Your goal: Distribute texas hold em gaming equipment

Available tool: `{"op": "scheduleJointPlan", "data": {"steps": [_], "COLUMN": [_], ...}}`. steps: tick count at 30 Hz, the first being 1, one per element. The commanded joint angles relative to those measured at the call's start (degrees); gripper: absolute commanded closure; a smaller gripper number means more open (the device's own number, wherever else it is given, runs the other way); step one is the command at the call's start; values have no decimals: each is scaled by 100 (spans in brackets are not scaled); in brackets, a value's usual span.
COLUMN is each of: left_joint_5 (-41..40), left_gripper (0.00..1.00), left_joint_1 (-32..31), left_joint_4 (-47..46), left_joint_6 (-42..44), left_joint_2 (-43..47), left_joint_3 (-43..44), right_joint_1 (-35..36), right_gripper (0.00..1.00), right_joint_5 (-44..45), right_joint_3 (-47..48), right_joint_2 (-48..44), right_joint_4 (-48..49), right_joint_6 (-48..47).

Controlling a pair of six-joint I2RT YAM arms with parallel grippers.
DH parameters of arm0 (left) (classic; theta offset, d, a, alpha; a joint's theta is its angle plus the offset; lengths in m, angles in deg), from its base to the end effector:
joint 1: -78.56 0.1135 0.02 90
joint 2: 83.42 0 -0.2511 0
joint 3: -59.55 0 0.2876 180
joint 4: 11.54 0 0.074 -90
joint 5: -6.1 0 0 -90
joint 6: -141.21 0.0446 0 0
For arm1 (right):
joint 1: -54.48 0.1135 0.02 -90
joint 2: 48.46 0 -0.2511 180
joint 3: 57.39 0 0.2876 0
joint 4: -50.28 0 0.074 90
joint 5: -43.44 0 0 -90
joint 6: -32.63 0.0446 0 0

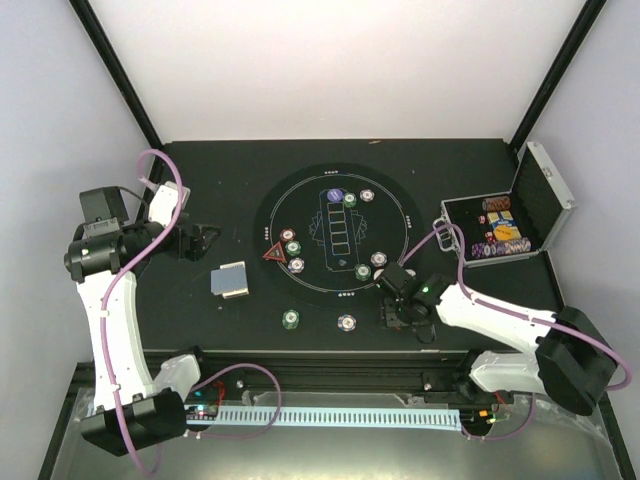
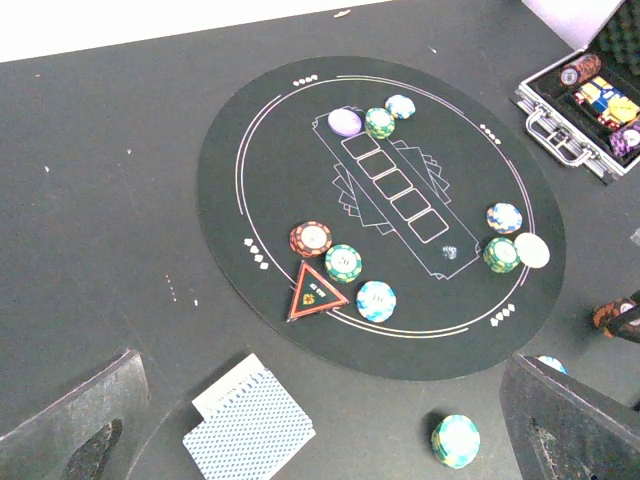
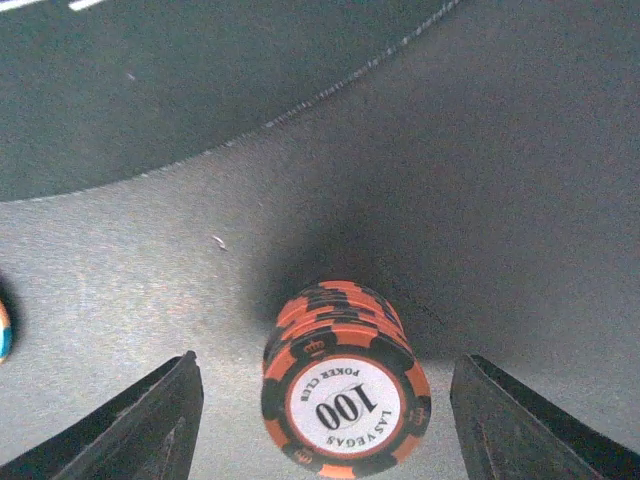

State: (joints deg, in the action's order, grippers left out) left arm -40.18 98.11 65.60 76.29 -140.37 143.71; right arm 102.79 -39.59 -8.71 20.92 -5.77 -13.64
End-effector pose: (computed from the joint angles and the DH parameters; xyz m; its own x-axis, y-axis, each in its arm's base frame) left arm 0.2056 0.0403 0.3742 -0.5780 0.1199 -0.8072 0.4664 0.8602 -0.2062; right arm 0.1555 0.1664 0.1317 -0.9674 -0.0545 -0.2473 -0.0747 0.9945 0.0731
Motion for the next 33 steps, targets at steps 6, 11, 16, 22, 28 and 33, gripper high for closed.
{"op": "scheduleJointPlan", "data": {"steps": [6,11,16,22,28,33], "left_joint_5": [42,103,111,70,113,103], "left_gripper": [1,1,1,1,1,1], "left_joint_1": [25,27,29,22,22,25], "left_joint_4": [73,33,29,44,30,29], "left_joint_6": [76,12,4,41,32,34], "left_joint_2": [55,51,71,80,76,75], "left_joint_3": [258,240,228,258,242,259], "right_joint_1": [36,36,30,31,33,37], "right_gripper": [36,42,48,53,61,65], "right_joint_5": [54,101,121,148,184,239], "right_joint_3": [-301,-303,-276,-283,-193,29], "right_joint_2": [61,-7,9,74,39,-79], "right_joint_4": [333,300,279,277,194,-10], "right_joint_6": [242,229,218,207,200,172]}}
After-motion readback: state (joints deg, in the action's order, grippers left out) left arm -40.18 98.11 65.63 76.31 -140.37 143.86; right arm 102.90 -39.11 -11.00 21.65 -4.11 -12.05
